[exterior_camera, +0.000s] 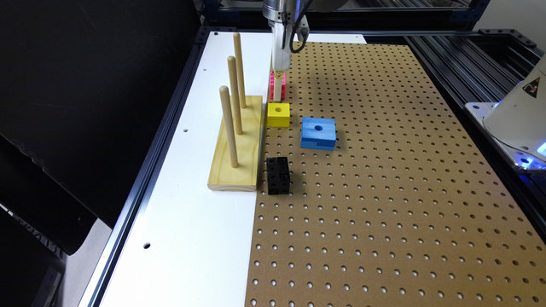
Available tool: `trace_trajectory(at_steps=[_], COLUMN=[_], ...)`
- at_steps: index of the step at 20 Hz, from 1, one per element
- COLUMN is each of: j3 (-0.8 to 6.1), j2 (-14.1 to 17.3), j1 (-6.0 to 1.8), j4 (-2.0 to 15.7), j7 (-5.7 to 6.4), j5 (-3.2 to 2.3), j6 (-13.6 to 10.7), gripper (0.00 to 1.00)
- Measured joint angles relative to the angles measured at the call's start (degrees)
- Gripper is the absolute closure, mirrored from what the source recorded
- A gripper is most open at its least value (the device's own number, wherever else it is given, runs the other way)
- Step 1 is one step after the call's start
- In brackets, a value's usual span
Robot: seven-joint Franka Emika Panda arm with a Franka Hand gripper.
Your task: Pick up pink flower.
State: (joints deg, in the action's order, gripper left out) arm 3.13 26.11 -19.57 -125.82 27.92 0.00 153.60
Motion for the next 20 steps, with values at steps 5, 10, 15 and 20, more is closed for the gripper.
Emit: trace_trajectory(at_steps=[5,10,15,20], j3=[0.00,0.00,0.01,0.01], j2=[-2.52,-4.21,-9.37,-12.18], j1=[-0.01,-0.01,-0.01,-0.01], j4=[0.00,-0.03,-0.05,-0.10], j7=[0.00,0.00,0.01,0.01], j5=[0.00,0.00,0.00,0.00], j6=[-2.58,-4.45,-9.64,-12.14], gripper=[1.00,1.00,1.00,1.00])
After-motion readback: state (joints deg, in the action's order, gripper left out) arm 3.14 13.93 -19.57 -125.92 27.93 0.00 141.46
